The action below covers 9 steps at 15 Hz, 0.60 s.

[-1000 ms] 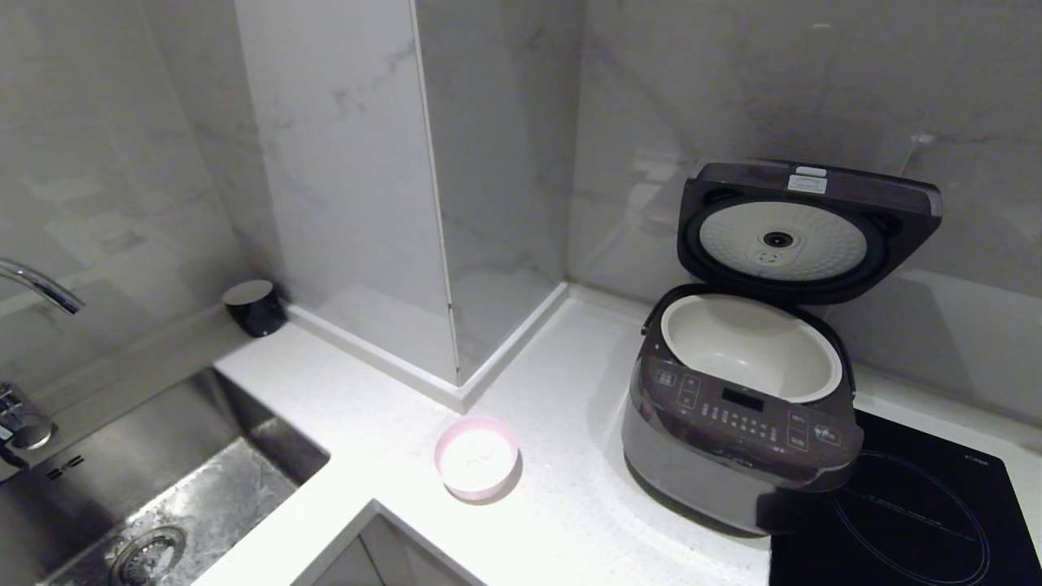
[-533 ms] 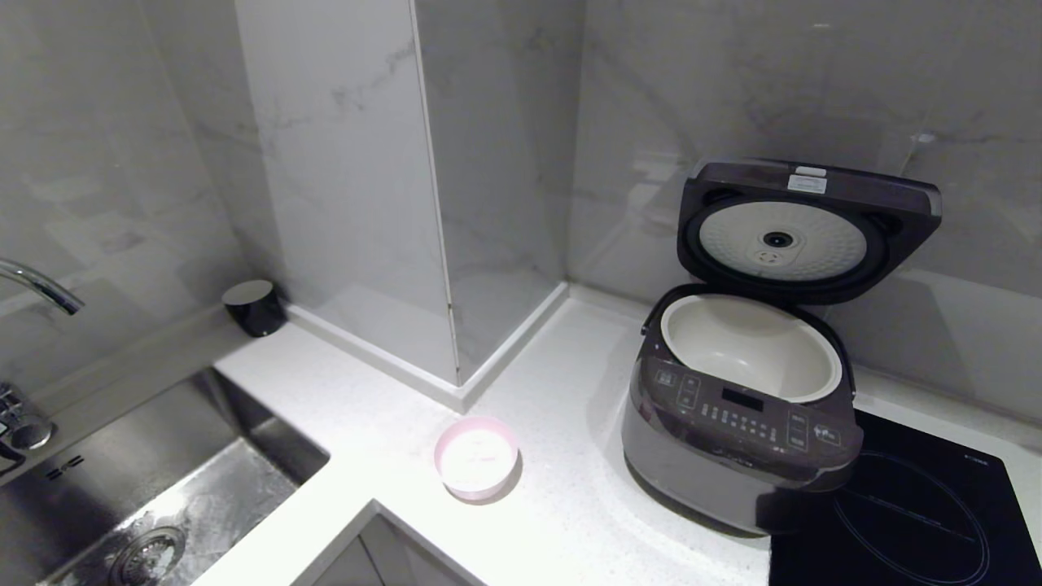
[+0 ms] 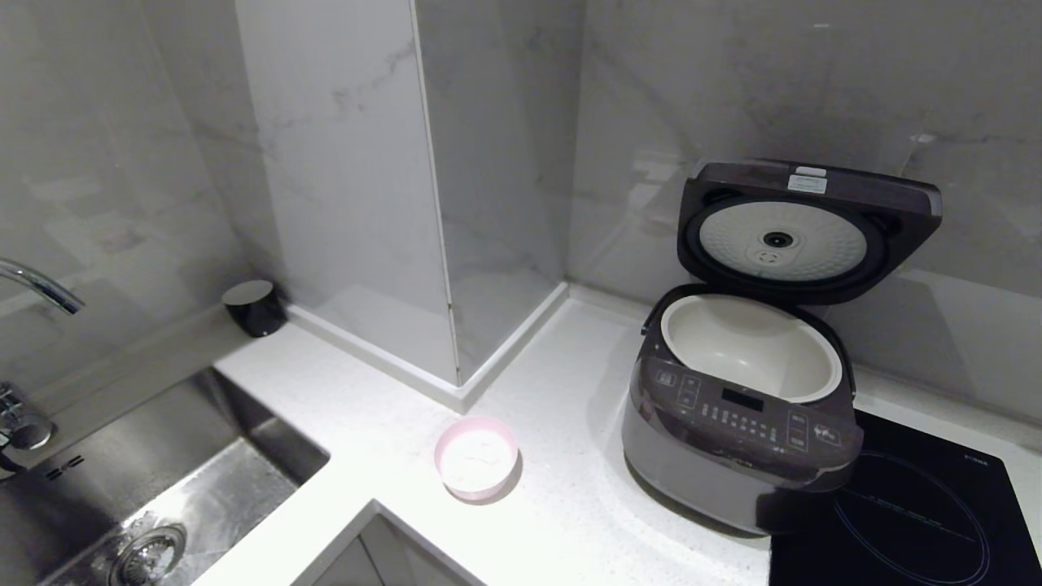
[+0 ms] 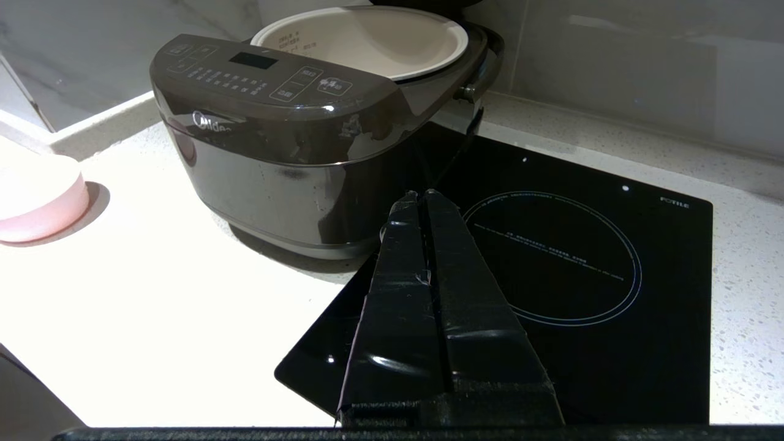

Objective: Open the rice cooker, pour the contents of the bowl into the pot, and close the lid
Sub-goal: Turn off the tap

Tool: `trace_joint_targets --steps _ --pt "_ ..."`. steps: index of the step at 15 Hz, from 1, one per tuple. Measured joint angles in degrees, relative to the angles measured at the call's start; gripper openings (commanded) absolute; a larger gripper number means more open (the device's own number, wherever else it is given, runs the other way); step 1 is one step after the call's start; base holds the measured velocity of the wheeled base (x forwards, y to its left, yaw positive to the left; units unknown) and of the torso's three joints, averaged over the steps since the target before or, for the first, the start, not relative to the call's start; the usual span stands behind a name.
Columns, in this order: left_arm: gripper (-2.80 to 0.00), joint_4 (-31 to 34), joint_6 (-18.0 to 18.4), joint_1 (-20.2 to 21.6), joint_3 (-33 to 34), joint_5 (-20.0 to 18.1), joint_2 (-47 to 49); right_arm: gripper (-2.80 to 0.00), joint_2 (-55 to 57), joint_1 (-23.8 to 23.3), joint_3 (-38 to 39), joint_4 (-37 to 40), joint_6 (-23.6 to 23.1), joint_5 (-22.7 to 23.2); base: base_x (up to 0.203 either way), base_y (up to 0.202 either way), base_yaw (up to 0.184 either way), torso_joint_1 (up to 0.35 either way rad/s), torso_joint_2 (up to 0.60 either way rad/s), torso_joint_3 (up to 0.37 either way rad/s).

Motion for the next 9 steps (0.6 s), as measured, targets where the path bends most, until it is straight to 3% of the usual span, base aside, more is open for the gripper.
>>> trace_joint_targets --steps 4,9 --pt "0.00 0.3 -1.7 -0.1 2.6 -1.2 -3.0 -2.80 0.0 0.0 0.0 0.0 0.0 0.0 0.000 0.000 0.000 0.000 0.00 0.000" --pt "0.00 0.9 -3.9 -1.0 14.8 -9.2 -13.9 -2.80 0.0 0.0 0.0 0.0 0.0 0.0 0.000 0.000 0.000 0.000 0.00 0.000"
